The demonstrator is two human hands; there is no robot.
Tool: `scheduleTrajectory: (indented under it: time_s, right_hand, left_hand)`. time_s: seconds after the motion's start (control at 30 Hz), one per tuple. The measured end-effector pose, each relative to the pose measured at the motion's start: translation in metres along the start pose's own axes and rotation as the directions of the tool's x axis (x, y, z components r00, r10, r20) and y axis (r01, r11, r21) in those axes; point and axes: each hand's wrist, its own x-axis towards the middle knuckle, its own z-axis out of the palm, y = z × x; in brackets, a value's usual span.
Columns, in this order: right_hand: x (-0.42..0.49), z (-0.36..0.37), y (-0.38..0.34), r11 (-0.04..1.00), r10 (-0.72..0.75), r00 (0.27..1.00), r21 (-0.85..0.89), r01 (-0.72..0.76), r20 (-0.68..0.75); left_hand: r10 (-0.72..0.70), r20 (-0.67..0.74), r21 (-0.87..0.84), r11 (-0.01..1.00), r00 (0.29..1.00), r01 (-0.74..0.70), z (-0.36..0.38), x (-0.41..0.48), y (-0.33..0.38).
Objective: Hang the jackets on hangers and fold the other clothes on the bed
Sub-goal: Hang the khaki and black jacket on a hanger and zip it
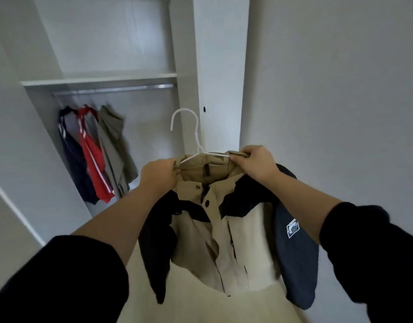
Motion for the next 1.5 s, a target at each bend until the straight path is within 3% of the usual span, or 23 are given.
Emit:
scheduleTrajectory:
  time_s: [0.13, 0.27, 0.43, 0.6, 0.73, 0.97, 1.0, 1.03, 1.1, 1.17, 1.2, 1.3, 1.4, 1.5]
  right_hand:
    - [0.011, 0.062, -0.041, 1.0, 0.0, 0.984, 0.023, -0.004, 0.178]
    - [0.032, 0.113, -0.068, 0.995, -0.028, 0.91, -0.076, 0.065, 0.413]
    - [0.063, 0.162, -0.072, 0.986, 0.084, 0.866, -0.169, 0.001, 0.493]
    - [0.106, 0.214, -0.073, 0.989, 0.065, 0.892, -0.145, 0.0, 0.447]
    - [0.17, 0.254, -0.073, 0.989, 0.077, 0.939, -0.145, -0.029, 0.335]
    - [0.284, 0.304, -0.073, 0.974, 0.197, 0.913, -0.176, -0.142, 0.358]
    - [0.296, 0.31, -0.072, 0.971, 0.219, 0.903, -0.172, -0.165, 0.37]
    - [0.307, 0.315, -0.071, 0.967, 0.244, 0.891, -0.165, -0.194, 0.382]
    - [0.328, 0.325, -0.071, 0.955, 0.294, 0.877, -0.09, -0.281, 0.38]
    - [0.351, 0.338, -0.071, 0.926, 0.355, 0.874, 0.007, -0.378, 0.332]
    - [0.362, 0.345, -0.072, 0.909, 0.385, 0.868, 0.033, -0.415, 0.313]
    - [0.396, 0.373, -0.079, 0.873, 0.435, 0.853, 0.095, -0.478, 0.288]
    - [0.429, 0.411, -0.095, 0.823, 0.48, 0.838, 0.197, -0.532, 0.259]
    - [0.468, 0.45, -0.115, 0.789, 0.531, 0.821, 0.232, -0.569, 0.211]
  left_hand:
    - [-0.131, -0.005, -0.03, 0.991, 0.991, 0.131, -0.004, -0.014, -0.076]
    - [-0.249, -0.005, -0.137, 0.959, 0.968, 0.246, -0.005, -0.013, -0.134]
    - [-0.366, 0.024, -0.224, 0.905, 0.93, 0.361, 0.007, 0.009, -0.202]
    - [-0.385, 0.076, -0.359, 0.85, 0.92, 0.385, 0.034, 0.048, -0.254]
    - [-0.435, 0.16, -0.542, 0.711, 0.886, 0.447, 0.067, 0.1, -0.292]
    - [-0.496, 0.302, -0.501, 0.644, 0.814, 0.578, 0.133, 0.223, -0.322]
    - [-0.522, 0.355, -0.511, 0.587, 0.776, 0.628, 0.141, 0.238, -0.324]
    - [-0.562, 0.425, -0.548, 0.463, 0.709, 0.696, 0.149, 0.251, -0.325]
    - [-0.594, 0.602, -0.591, 0.118, 0.534, 0.798, 0.161, 0.269, -0.325]
    - [-0.459, 0.788, -0.516, -0.128, 0.411, 0.847, 0.167, 0.284, -0.333]
    - [-0.375, 0.838, -0.484, -0.174, 0.396, 0.858, 0.171, 0.293, -0.34]
    - [-0.233, 0.843, -0.525, -0.168, 0.484, 0.834, 0.181, 0.331, -0.366]
    - [-0.251, 0.785, -0.609, -0.143, 0.567, 0.78, 0.186, 0.371, -0.393]
    - [-0.294, 0.734, -0.641, -0.001, 0.613, 0.767, 0.19, 0.413, -0.428]
